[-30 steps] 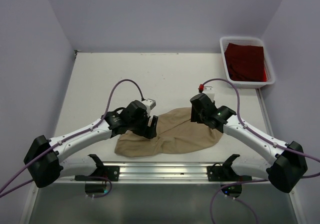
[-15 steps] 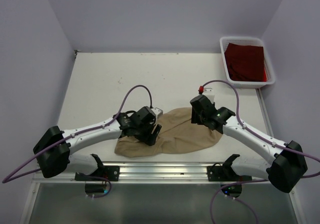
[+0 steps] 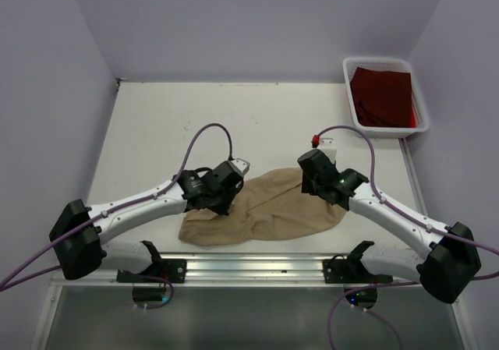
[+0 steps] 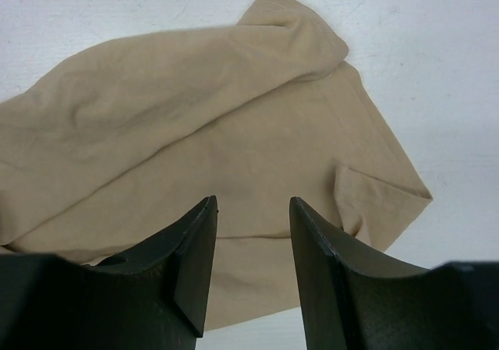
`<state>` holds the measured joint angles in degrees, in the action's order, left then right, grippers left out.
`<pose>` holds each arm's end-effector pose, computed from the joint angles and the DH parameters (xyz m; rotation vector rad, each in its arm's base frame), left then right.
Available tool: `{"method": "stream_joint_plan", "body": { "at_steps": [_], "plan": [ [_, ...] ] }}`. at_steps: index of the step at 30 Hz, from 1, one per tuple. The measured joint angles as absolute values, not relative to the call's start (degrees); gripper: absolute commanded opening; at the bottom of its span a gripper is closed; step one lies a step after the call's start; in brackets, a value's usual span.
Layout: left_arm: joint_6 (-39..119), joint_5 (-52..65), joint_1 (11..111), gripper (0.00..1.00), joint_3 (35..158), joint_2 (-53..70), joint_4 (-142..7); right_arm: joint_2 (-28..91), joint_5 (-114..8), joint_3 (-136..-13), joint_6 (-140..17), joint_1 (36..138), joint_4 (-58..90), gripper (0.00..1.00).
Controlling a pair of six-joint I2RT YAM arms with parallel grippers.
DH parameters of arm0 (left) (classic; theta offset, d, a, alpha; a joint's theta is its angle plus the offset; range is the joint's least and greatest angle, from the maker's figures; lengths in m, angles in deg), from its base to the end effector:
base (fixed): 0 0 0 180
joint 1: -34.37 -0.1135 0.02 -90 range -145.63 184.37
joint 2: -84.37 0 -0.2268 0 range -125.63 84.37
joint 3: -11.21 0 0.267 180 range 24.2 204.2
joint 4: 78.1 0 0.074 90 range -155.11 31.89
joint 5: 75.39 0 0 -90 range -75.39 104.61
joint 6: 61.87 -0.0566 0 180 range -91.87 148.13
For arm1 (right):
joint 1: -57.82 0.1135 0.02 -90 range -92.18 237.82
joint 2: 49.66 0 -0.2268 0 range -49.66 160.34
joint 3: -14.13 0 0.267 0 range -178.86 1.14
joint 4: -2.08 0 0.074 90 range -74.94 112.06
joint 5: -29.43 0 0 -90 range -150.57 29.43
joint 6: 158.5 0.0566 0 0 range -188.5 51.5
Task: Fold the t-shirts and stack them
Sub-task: Flatten the tshirt out
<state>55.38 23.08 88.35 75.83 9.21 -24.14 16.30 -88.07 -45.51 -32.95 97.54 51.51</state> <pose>0.1716 -0.2219 0.1666 0.5798 2.6361 -0.2458 0.2189 0.1479 0.1886 0.0930 2.3920 -0.0135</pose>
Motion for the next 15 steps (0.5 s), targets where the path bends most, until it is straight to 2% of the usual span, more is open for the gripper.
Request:
{"method": "stream_joint_plan", "body": {
  "at_steps": [7,11,15],
  "plan": [
    [57.5,32.6,89.2,0.00,89.9,14.4,-14.2,15.6,-91.3,-45.4,-32.9,97.5,51.9,0.48],
    [57.6,39.3,89.2,0.00,103.2,16.9,-8.6,15.7,-94.0,-45.5,-32.8,97.5,52.0,0.73],
    [57.6,44.8,89.2,0.00,113.6,16.9,-3.7,17.4,-96.6,-46.8,-32.5,97.3,52.4,0.78]
  ]
}}
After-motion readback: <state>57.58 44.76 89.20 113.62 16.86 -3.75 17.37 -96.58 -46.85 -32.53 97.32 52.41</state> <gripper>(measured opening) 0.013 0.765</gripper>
